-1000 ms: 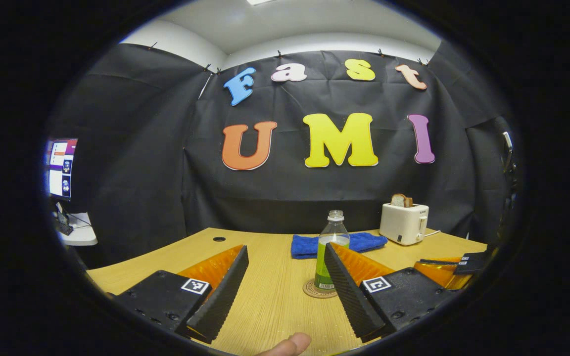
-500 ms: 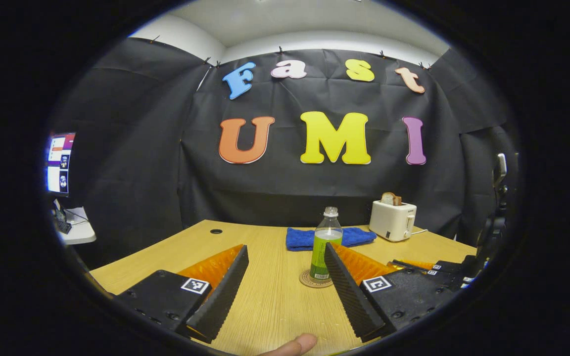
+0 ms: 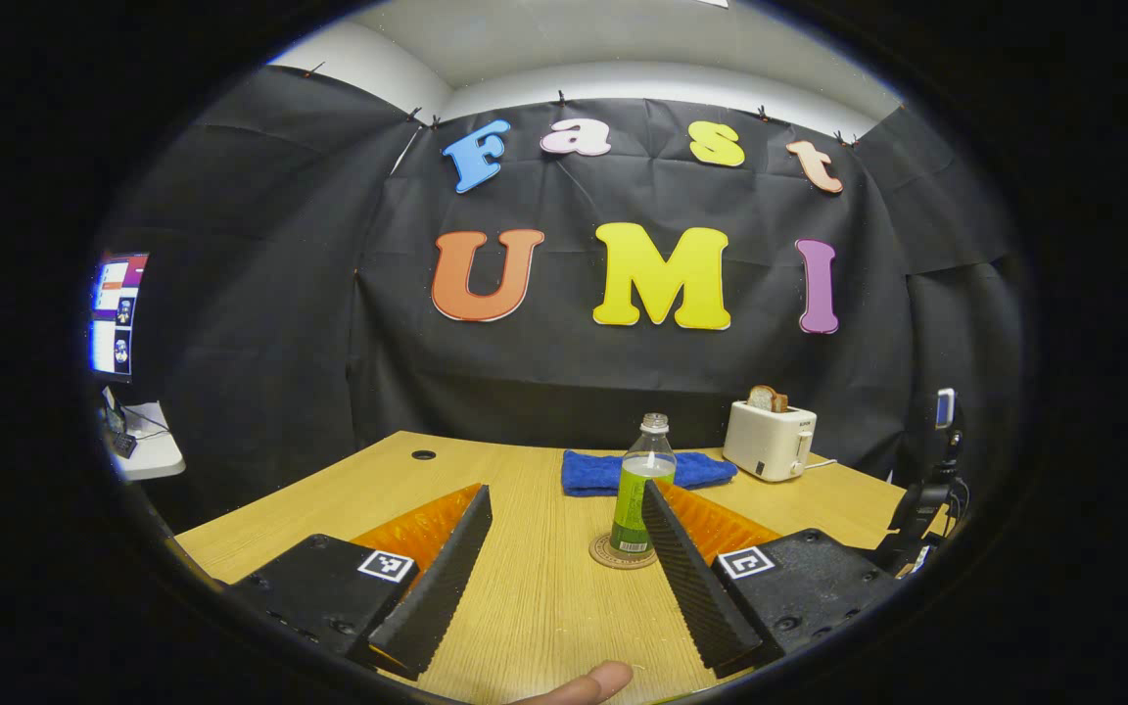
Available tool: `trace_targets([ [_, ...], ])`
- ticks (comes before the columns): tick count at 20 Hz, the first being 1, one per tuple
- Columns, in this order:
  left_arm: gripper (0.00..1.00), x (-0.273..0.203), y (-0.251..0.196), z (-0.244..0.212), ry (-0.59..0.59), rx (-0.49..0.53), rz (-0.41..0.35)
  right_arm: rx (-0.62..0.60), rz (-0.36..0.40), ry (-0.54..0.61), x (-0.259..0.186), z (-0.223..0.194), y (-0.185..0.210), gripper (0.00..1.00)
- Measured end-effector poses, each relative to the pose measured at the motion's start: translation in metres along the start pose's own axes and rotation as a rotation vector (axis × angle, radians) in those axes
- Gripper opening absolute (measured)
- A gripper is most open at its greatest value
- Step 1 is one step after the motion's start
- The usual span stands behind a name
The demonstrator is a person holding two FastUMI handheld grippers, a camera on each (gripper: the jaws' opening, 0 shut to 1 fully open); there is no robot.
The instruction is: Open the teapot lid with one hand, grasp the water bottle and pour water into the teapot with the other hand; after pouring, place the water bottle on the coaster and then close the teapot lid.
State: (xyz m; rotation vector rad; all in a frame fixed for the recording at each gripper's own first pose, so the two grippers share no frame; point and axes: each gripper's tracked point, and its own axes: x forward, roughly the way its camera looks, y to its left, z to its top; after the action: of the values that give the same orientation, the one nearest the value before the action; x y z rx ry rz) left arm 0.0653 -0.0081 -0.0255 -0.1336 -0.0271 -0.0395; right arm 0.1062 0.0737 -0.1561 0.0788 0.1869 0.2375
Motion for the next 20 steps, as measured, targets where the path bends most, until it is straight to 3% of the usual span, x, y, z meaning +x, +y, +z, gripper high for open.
trace_targets([
  [3, 0.96, 0.001, -0.003, -0.003, 0.009, 0.007, -0.01, -0.008, -0.014, -0.004, 0.0, 0.001, 0.0, 0.0],
  [6, 0.96, -0.001, -0.004, -0.002, 0.01, 0.009, -0.014, -0.016, -0.022, -0.001, -0.004, 0.002, -0.001, 0.07],
  [7, 0.96, -0.001, -0.005, -0.002, 0.01, 0.009, -0.014, -0.014, -0.017, 0.004, -0.006, 0.003, 0.001, 0.13],
  [8, 0.96, -0.002, -0.006, -0.003, 0.012, 0.012, -0.018, -0.015, -0.013, 0.001, -0.008, 0.007, 0.005, 0.29],
  [13, 0.96, -0.006, -0.006, 0.004, 0.005, 0.014, -0.018, -0.062, -0.025, -0.048, -0.027, 0.038, 0.013, 0.46],
  [15, 0.96, -0.01, -0.009, 0.009, -0.008, 0.031, -0.019, -0.073, -0.024, -0.053, -0.037, 0.049, 0.015, 0.62],
  [17, 0.96, -0.013, -0.01, 0.014, -0.026, 0.047, -0.005, -0.059, -0.034, -0.067, -0.051, 0.065, 0.011, 0.97],
  [20, 0.96, -0.019, -0.015, 0.011, -0.019, 0.06, 0.004, -0.02, -0.071, -0.098, -0.074, 0.094, -0.007, 0.97],
])
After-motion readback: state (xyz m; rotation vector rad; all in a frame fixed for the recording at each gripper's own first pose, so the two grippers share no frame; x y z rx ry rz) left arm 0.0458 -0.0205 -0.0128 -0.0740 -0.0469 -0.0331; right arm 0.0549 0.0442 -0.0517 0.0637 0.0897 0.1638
